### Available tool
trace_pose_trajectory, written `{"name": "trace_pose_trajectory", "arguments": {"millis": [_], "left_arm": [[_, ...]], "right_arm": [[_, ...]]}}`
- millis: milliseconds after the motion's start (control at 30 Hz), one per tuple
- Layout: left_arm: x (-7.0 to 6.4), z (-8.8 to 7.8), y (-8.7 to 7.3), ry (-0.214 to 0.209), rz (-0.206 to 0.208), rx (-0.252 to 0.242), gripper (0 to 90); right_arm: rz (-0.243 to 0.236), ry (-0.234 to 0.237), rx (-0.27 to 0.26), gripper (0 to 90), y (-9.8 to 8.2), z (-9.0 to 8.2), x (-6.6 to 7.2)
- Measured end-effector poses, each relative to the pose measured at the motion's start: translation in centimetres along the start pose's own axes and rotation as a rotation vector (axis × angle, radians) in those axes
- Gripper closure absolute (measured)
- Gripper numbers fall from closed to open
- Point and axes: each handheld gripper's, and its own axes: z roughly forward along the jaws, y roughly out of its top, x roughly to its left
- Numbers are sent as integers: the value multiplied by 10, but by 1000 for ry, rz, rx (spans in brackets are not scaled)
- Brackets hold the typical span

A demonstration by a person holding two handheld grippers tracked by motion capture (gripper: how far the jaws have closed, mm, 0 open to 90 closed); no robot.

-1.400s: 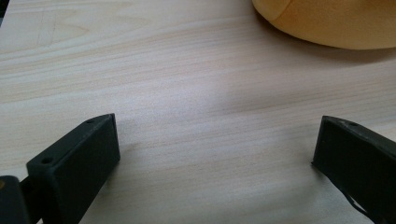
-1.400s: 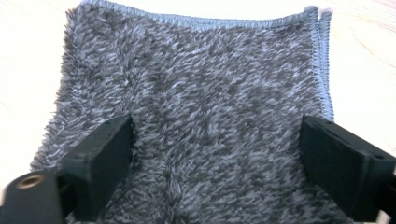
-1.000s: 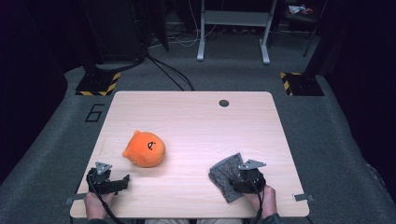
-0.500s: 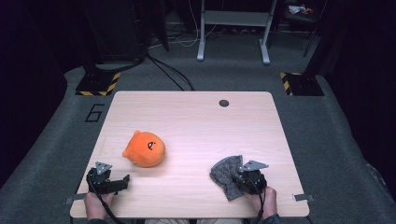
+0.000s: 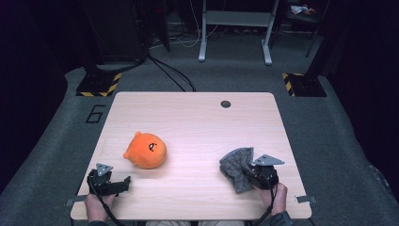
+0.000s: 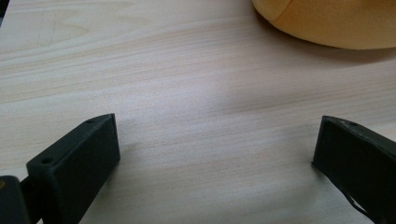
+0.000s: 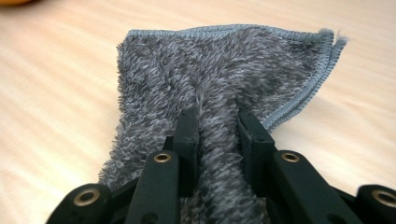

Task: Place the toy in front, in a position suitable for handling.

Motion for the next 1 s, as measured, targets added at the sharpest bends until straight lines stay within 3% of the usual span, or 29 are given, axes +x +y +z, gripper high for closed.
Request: {"name": "trace_pose_trajectory", "arguments": {"millis": [33,233,267,333,533,1000], "left_arm": [[0,0,0,1,-1,0,0],[0,0,0,0,0,0,0],[0,0,0,0,0,0,0],[0,0,0,0,-1,0,0],[0,0,0,1,-1,0,0],[0,0,0,2,-1,0,0]], "right_arm": [[13,-25,-6,717,3,-3,-9],[42,-75,-11,716,5,-8,-30],[59,-99,-10,715,5,-10,-40],[71,-104,-11,714,4,-10,-43],[130,-151,-12,710,2,-9,-70],[191,-197,27,680,-2,19,-90]]}}
